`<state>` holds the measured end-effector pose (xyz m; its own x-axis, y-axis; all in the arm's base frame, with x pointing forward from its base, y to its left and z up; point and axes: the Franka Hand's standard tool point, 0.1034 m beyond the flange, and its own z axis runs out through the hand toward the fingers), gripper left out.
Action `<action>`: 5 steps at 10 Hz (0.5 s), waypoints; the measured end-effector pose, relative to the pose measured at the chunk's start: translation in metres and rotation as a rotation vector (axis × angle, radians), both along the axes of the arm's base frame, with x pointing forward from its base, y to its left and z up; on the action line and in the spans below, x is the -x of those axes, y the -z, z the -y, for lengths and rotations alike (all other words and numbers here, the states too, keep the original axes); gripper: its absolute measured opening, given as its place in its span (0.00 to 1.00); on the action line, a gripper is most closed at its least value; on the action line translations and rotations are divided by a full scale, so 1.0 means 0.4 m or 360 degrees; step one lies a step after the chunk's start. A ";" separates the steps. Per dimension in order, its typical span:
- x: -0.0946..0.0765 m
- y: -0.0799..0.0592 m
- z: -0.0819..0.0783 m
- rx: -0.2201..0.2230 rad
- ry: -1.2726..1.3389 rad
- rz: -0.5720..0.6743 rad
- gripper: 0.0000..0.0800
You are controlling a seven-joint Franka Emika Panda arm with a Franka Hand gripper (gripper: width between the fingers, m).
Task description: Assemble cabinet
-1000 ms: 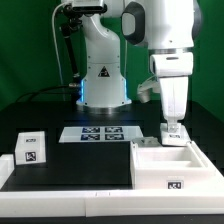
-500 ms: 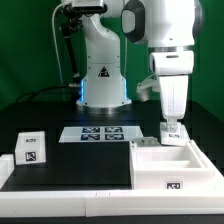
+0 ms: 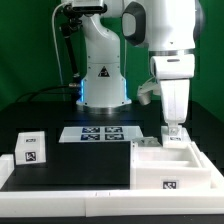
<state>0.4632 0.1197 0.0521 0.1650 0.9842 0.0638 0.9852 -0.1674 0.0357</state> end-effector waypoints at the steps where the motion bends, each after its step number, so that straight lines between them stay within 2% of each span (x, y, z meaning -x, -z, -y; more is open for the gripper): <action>1: -0.001 -0.001 0.000 0.0000 0.0002 0.0001 0.09; 5: -0.002 -0.001 0.000 0.0000 0.0004 0.0000 0.09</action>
Offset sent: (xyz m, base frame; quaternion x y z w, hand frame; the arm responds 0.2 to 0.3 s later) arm 0.0000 0.0000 0.0000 0.0000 0.0000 0.0000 1.0000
